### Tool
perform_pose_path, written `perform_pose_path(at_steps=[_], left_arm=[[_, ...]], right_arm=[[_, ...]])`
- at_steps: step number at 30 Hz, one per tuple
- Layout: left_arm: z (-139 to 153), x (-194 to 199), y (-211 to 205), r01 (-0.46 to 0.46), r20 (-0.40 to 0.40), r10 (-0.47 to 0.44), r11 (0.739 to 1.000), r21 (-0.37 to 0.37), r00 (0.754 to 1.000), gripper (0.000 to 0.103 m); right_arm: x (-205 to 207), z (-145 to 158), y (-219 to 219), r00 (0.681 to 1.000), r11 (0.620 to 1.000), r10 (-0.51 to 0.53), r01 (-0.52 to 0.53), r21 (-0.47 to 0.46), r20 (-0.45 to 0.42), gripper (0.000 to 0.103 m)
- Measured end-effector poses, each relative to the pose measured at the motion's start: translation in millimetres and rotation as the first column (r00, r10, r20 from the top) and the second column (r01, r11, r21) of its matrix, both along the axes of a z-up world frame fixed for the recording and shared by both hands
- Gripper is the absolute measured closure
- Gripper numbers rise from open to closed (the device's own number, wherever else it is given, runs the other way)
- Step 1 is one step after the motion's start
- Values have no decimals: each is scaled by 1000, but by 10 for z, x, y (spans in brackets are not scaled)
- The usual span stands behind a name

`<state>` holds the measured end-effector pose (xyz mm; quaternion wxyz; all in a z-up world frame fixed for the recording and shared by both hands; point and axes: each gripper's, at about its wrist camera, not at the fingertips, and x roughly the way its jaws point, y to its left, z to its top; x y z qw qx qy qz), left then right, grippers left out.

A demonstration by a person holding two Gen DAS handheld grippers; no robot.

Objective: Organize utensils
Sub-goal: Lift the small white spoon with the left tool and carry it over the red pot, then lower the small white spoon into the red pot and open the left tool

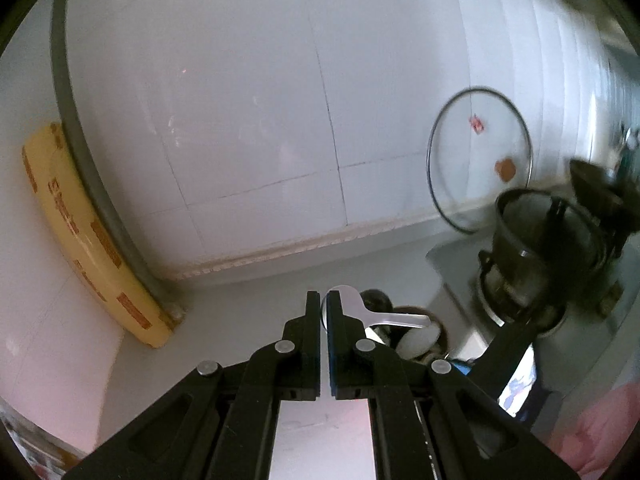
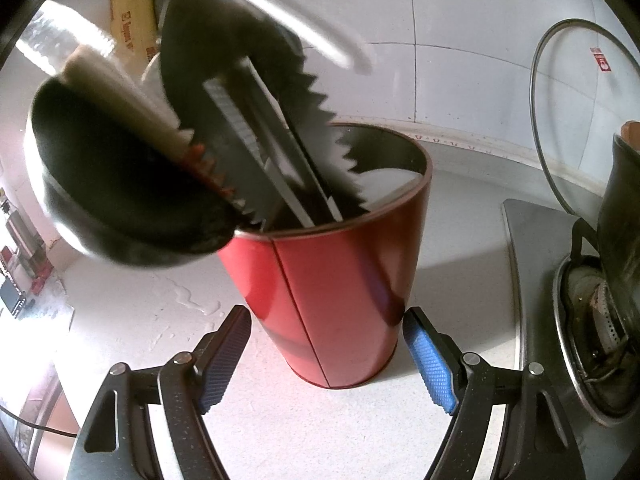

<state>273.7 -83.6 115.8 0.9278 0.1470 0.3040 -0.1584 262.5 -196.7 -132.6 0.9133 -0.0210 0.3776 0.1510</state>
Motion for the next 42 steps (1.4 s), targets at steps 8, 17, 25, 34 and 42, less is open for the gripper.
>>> perform_pose_path(at_steps=[8,17,25,34,42], left_arm=[[-22,37,-315,54,15,-58,984,172,998,100],[-145,145,-504,103,-30,-99,967,234,995,98],[-239,196,-550,137,-80,-123,970,203,989,97],[-385,281,-576,143,-144,-123,979,143,982,96],[-376,270,-493,132,-159,-115,987,97,981,96]], right_arm=[[1,11,-16,1000,1000,0,0,7,0,22],[-26,14,-12,1000,1000,3,-3,14,5,22],[-28,13,-11,1000,1000,4,-4,15,5,22],[-32,11,-6,1000,1000,-1,1,14,5,22],[-20,6,-1,1000,1000,-3,3,14,5,22]])
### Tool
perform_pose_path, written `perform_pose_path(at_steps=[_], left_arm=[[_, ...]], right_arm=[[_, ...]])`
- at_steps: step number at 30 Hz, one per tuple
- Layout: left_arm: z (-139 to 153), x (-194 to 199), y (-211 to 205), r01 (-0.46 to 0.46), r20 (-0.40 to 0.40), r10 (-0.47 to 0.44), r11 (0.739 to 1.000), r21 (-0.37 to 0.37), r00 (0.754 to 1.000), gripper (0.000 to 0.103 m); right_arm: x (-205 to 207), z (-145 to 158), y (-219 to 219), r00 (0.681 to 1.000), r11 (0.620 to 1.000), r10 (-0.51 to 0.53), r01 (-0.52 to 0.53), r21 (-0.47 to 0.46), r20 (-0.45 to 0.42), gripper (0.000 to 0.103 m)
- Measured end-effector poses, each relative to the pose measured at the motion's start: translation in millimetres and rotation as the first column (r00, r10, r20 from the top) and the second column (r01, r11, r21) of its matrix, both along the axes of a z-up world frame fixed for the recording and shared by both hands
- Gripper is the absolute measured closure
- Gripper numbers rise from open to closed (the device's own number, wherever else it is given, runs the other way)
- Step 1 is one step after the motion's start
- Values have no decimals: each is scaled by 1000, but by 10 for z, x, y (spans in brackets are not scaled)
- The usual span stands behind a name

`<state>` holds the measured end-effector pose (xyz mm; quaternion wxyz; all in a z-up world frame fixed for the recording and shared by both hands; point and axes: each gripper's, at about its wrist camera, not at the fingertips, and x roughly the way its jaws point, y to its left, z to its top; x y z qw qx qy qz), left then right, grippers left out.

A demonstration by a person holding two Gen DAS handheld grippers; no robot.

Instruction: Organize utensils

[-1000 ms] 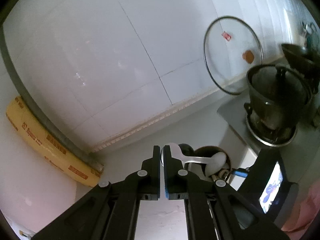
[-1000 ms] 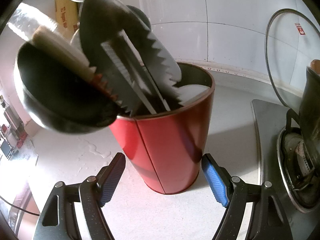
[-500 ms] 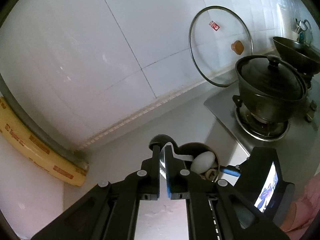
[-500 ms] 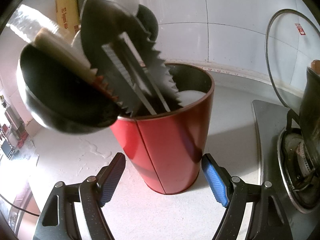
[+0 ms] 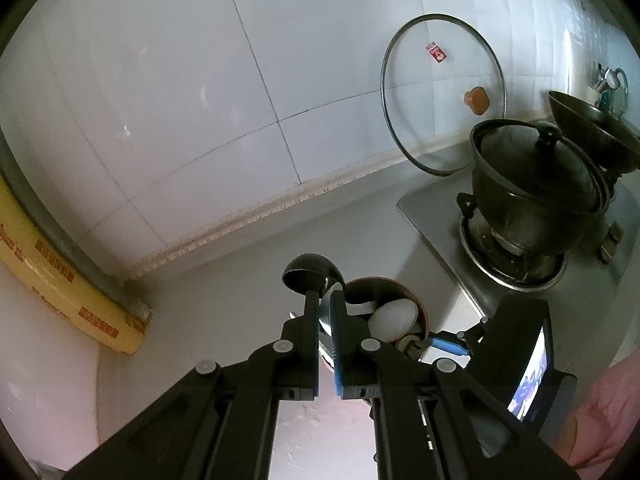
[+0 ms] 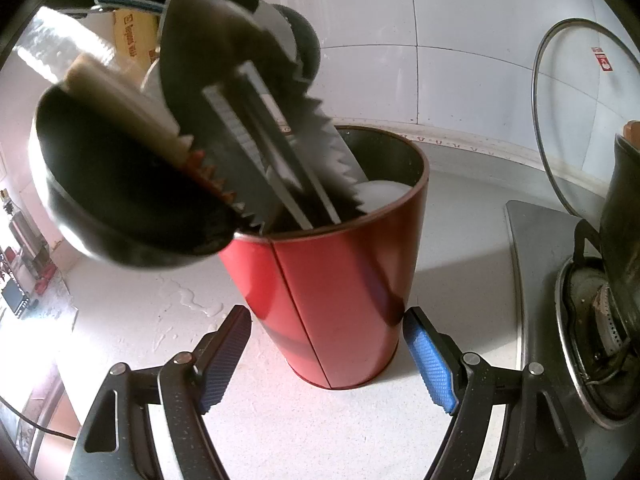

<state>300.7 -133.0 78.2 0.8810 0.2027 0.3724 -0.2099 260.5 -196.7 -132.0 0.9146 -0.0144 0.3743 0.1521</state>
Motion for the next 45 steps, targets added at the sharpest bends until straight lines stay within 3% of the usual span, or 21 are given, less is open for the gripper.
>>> perform_pose_path(at_steps=[7,11,16,21,28,30,34,38,41,43,45], left_arm=[[-7,-1,27,-4,-17,3,1000,-14,1000,96],[7,-16,37,-3,-14,3,1000,-18,1000,76],[33,-53,67,-8,-4,8,1000,-28,1000,73],[70,-82,139,-30,11,31,998,-52,999,50],[103,-122,387,-88,4,89,986,-143,996,36],[86,-112,515,-129,-10,129,976,-173,992,30],[7,-86,780,-222,-45,217,949,-222,975,29],[-152,-96,1116,-328,-120,306,895,-301,944,22],[-274,-113,1296,-387,-151,356,867,-315,922,17],[-353,-130,1402,-420,-170,384,847,-327,908,14],[-436,-152,1495,-458,-182,421,826,-329,889,9]], right_arm=[[1,1,0,1000,1000,3,-3,-1,1,22],[3,-4,16,1000,1000,4,-4,-3,1,22],[-4,-9,35,1000,1000,5,-5,-7,3,22],[-12,-11,60,1000,1000,4,-4,-11,5,22],[-25,-26,45,1000,1000,-12,12,-17,4,22],[-28,-33,40,1000,1000,-15,15,-22,3,22],[-48,-51,14,1000,999,-22,22,-31,-6,19],[-76,-60,9,1000,999,-27,27,-40,-8,16],[-97,-74,12,1000,998,-29,28,-47,-11,15],[-114,-71,0,999,998,-33,32,-50,-11,3],[-139,-56,-10,999,998,-33,33,-48,-2,0]])
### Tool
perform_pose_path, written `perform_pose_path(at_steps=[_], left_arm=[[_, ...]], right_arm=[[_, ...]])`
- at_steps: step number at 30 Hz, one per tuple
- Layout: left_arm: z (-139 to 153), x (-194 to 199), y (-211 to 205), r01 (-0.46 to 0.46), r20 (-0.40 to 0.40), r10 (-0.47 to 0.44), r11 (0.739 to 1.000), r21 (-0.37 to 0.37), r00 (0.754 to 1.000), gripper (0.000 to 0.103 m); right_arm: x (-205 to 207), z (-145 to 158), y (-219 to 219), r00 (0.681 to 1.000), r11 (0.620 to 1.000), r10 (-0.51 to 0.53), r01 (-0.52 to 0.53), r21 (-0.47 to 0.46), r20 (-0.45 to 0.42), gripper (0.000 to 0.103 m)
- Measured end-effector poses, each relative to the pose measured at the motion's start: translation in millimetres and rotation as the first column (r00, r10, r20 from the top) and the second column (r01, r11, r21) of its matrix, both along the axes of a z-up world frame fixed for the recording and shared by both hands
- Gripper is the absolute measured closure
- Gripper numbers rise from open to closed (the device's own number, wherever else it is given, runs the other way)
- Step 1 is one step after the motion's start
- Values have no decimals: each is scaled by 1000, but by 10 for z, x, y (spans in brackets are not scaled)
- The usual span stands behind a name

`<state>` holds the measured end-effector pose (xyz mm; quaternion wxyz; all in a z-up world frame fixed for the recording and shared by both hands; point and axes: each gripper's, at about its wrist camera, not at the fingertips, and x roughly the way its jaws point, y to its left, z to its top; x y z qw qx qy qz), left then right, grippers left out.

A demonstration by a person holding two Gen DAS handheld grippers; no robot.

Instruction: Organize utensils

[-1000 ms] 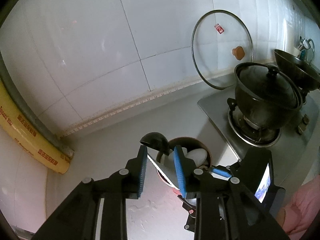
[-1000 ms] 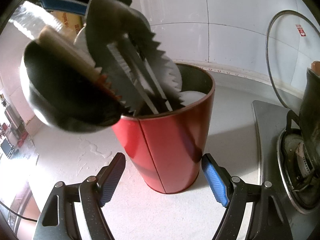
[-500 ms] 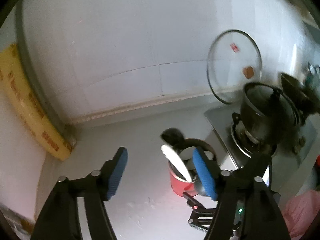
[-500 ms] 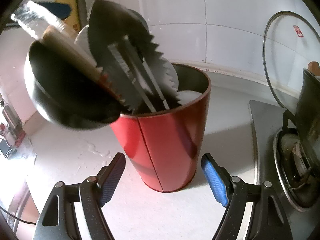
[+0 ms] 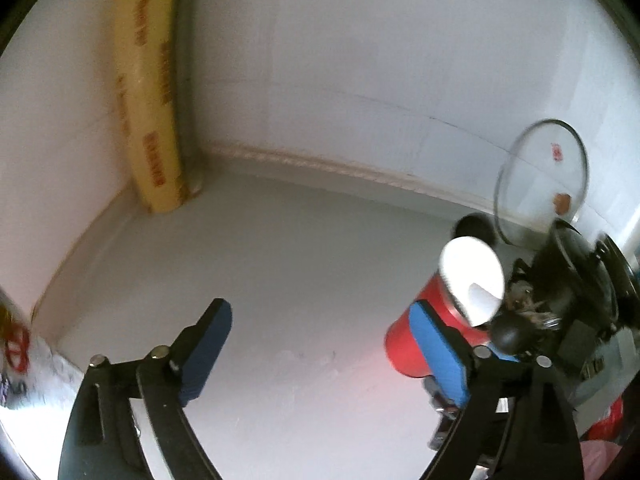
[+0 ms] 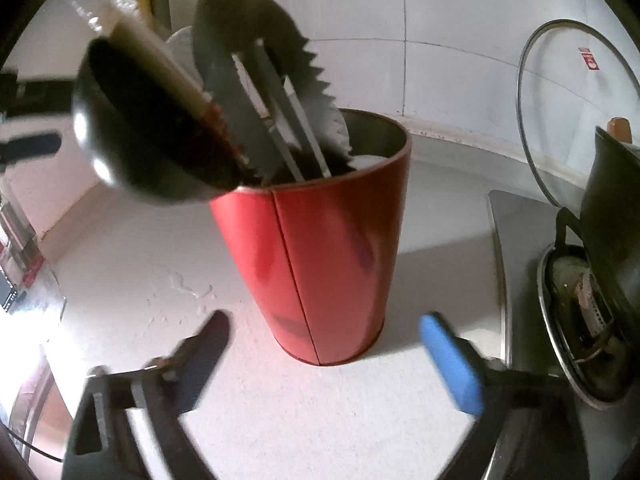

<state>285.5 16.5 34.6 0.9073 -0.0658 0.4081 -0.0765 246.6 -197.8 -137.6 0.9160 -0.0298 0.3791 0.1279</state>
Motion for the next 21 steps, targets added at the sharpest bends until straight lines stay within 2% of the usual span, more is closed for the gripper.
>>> perform_pose_path(at_steps=[5,10,16,21], left_arm=[[-213,-48,155,-105,-31,105,994,-1,994,3],[-395,-168,151,-151,-63,151,988,16,986,3],[-588,-367,76,-163,-92,166,986,48,982,3],[-637,-490,73,-107,-95,108,994,17,990,3]], right_arm=[[-49,-1,-1,1000,1000,18,-18,-6,4,0],[-132,5,-55,1000,1000,29,-29,-7,-4,0],[-275,-6,-134,1000,1000,25,-25,-8,-19,0],[-468,6,-188,999,999,-37,37,-35,-12,0]])
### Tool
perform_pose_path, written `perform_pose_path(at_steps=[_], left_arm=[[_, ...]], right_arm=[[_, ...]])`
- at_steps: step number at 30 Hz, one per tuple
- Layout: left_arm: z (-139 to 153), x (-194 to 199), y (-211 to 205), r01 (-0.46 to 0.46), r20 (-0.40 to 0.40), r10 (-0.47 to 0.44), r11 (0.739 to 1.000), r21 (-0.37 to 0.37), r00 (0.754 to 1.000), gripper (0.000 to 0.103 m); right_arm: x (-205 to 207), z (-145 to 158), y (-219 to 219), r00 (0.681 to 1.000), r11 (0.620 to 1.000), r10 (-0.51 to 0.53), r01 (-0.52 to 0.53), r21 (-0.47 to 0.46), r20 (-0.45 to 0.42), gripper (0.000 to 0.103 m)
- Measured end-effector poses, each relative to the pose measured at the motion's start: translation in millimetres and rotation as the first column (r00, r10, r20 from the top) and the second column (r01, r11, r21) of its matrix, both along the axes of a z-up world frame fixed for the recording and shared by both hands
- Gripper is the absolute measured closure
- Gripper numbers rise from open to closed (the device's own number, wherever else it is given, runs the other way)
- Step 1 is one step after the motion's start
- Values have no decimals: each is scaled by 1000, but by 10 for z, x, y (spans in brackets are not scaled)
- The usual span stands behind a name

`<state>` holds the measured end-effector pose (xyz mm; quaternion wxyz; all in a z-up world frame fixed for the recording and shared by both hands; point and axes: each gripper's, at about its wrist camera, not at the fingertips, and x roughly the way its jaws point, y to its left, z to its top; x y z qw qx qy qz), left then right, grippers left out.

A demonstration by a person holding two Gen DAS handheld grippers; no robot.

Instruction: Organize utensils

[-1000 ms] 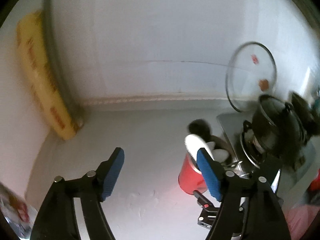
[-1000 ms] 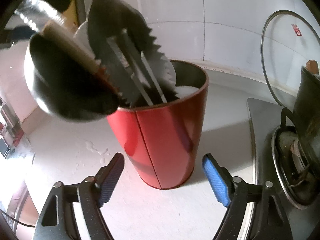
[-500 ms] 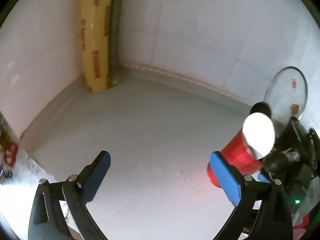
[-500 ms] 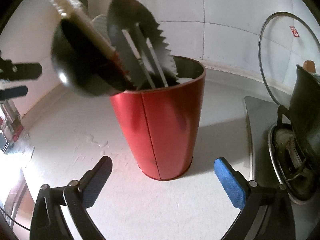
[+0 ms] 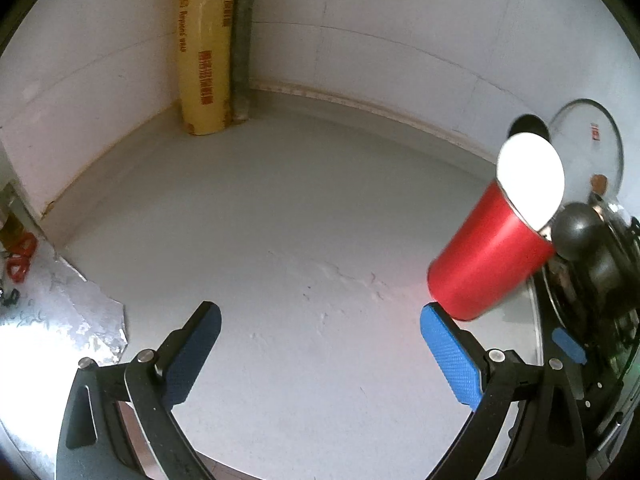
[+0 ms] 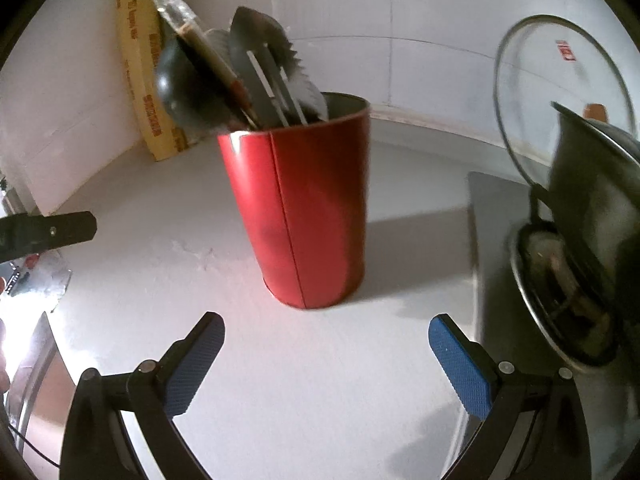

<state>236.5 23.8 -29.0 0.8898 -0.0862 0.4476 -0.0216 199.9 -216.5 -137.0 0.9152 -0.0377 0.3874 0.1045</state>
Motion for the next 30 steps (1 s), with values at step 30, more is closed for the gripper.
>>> perform_pose_path(at_steps=[30], left_arm=[[-37,-847,182,166,39,-177,966,199,983,3]], right_arm=[[-1495,368,293,935,940,-325,336,-57,145,0]])
